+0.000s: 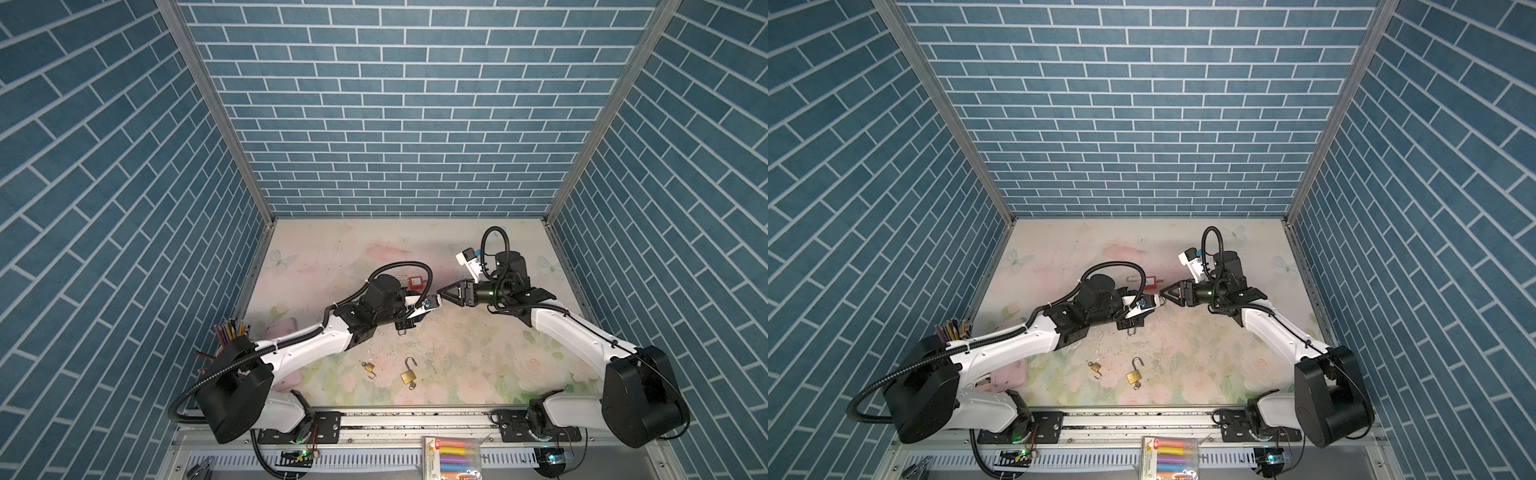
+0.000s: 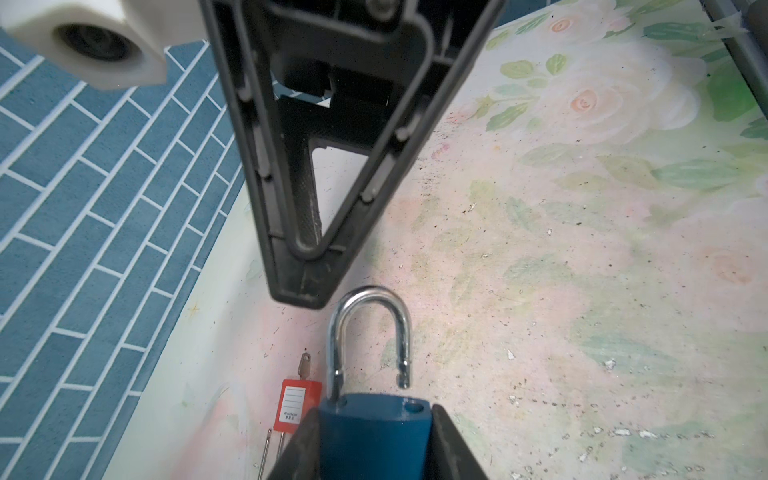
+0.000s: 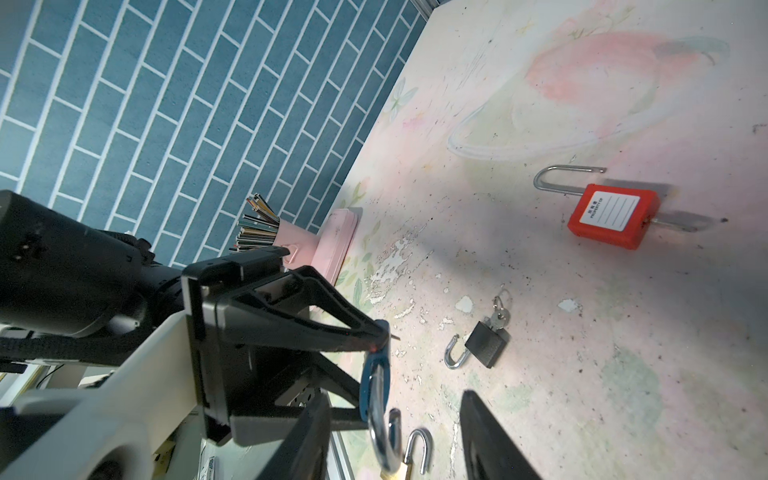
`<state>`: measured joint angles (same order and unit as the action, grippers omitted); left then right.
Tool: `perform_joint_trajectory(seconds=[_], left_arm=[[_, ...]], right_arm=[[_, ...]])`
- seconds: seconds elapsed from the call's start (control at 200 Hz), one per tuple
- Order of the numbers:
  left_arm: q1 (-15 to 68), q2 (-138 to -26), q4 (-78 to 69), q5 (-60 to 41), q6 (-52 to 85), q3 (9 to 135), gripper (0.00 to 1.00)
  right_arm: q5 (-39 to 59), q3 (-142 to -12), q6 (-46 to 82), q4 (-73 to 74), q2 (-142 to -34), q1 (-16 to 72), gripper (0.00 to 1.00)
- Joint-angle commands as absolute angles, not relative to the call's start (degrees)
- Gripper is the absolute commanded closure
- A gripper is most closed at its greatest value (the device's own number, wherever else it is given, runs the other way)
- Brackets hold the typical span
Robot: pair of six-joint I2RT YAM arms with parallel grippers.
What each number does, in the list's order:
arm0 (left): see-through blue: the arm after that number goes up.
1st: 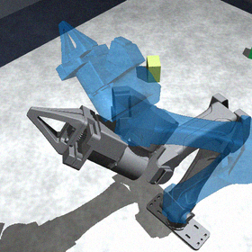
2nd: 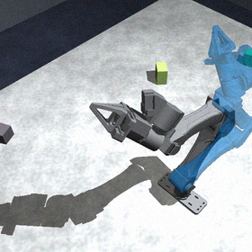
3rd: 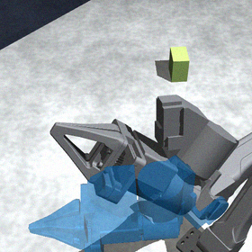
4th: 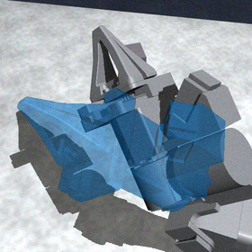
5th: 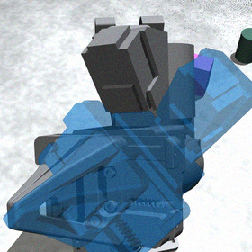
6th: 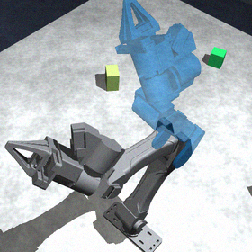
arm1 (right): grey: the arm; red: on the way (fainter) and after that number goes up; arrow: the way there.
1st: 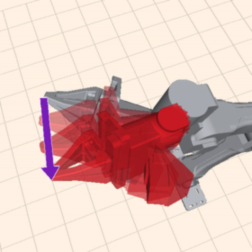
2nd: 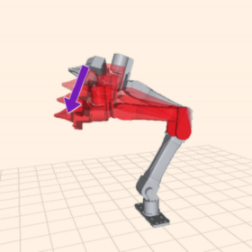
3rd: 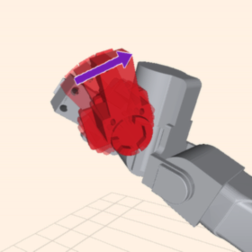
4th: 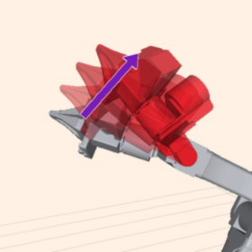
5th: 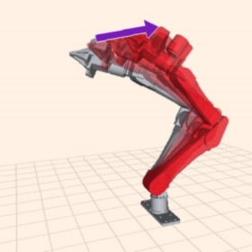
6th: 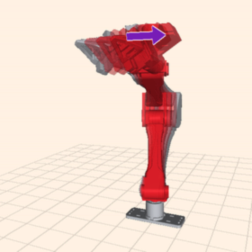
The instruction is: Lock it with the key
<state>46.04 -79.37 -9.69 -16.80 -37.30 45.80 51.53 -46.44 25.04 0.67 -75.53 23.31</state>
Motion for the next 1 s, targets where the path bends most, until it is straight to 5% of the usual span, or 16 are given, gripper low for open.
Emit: perform_joint_trajectory(seconds=[0.0, 0.5, 0.77, 0.995], left_arm=[[46.1, -78.3, -11.5, -16.6, -38.8, 46.3, 0.95], [46.2, -77.7, -15.0, -14.9, -39.1, 45.4, 0.95], [46.3, -77.8, -17.0, -13.4, -39.7, 44.5, 0.95], [46.9, -78.1, -22.1, -8.8, -39.7, 43.2, 0.95]], right_arm=[[52.9, -46.5, 23.4, -0.8, -74.2, 24.1, 0.52], [52.9, -47.6, 24.4, 0.0, -76.9, 27.2, 0.87], [52.5, -48.1, 25.7, 0.3, -77.3, 27.5, 1.00], [53.1, -48.4, 27.0, 0.9, -77.9, 27.5, 1.00]])
